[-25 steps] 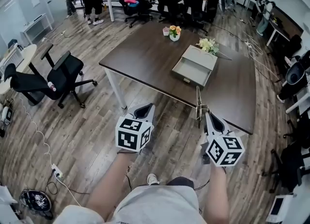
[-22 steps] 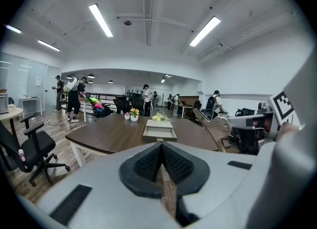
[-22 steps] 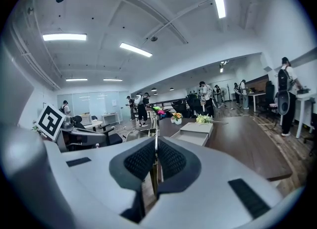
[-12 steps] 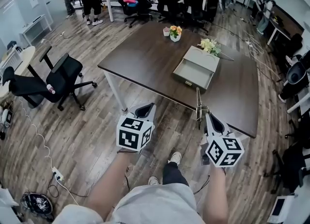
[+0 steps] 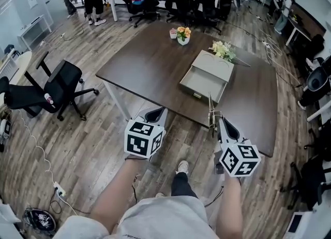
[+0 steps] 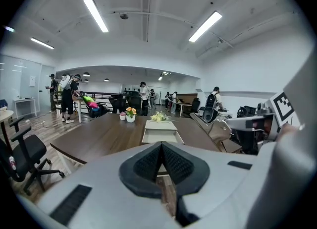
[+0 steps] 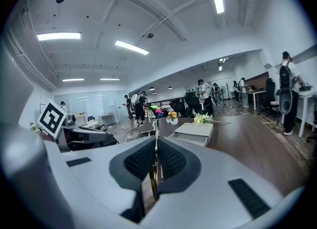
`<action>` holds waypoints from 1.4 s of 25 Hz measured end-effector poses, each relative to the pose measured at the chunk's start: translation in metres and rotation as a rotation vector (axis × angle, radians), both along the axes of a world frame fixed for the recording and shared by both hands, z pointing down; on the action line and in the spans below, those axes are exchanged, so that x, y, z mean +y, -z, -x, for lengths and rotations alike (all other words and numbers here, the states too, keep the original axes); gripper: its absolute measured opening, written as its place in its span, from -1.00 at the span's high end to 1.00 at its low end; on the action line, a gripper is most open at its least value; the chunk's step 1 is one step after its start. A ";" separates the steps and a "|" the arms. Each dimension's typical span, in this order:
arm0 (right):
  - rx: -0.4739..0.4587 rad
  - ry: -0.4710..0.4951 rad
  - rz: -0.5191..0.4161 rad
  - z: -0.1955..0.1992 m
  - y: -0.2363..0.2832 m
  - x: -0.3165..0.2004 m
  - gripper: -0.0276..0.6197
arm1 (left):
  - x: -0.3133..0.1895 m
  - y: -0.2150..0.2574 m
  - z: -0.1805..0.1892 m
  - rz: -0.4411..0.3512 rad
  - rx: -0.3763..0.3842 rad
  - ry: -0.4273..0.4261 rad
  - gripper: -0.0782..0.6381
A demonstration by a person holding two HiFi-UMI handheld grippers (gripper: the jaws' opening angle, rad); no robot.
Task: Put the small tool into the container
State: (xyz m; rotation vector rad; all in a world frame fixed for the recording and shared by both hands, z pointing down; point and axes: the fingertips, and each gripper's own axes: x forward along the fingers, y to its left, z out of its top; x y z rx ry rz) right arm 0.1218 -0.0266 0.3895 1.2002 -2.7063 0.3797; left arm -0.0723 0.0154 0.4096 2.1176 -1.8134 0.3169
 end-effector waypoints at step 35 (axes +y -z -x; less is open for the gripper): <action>-0.028 0.063 0.074 0.000 -0.017 -0.236 0.88 | -0.222 -0.016 -0.016 0.076 0.004 0.033 0.79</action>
